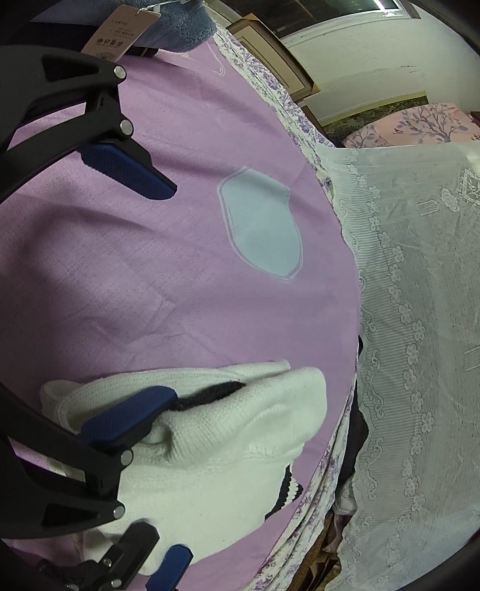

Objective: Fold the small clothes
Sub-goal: 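Lay the doubled sweater down and open the right tool, then grasp the folded sweater with the right tool while the left tool grasps it too, then lift and carry the sweater with both tools toward the striped garment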

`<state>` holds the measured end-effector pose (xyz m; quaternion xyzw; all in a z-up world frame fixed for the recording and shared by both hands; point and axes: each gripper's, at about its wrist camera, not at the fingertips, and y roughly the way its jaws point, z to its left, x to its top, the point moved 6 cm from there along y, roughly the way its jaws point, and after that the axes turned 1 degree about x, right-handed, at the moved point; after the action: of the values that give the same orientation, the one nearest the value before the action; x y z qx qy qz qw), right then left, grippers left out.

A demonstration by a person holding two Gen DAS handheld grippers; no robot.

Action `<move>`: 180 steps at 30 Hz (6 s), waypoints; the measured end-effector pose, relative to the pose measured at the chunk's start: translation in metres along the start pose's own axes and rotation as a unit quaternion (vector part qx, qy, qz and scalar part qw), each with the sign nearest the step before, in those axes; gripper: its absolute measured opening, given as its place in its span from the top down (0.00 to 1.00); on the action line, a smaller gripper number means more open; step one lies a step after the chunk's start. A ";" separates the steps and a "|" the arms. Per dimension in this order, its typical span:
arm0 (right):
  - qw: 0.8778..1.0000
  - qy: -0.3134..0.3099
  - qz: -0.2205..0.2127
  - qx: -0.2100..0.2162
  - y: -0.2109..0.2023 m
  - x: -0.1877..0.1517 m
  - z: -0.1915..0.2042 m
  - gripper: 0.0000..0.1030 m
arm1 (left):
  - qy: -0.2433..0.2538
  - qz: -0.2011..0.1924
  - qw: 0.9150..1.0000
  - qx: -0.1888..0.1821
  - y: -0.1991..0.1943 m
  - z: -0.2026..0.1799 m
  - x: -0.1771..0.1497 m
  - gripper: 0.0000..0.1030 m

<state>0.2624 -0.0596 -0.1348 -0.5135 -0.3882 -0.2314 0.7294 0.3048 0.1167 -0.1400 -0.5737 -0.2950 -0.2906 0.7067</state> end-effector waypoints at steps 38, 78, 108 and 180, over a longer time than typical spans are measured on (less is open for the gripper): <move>0.933 0.325 0.019 0.151 0.045 0.000 -0.111 0.29 | -0.113 0.148 0.934 -0.305 0.044 -0.046 0.004 0.04; 0.948 0.283 0.033 0.145 0.059 0.001 -0.102 0.48 | -0.020 0.124 0.923 -0.364 0.025 -0.102 0.002 0.20; 0.958 0.260 0.033 0.117 -0.142 -0.122 -0.127 0.58 | -0.035 0.142 0.880 -0.453 -0.106 -0.146 -0.093 0.31; 0.882 0.302 -0.246 -0.265 -0.616 -0.219 -0.397 0.59 | 0.272 0.061 0.729 -0.626 -0.465 -0.618 -0.123 0.52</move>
<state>-0.1900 -0.6666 -0.0279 -0.4810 -0.1871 -0.6415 0.5675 -0.0727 -0.5615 -0.0387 -0.7989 0.1944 -0.5094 0.2541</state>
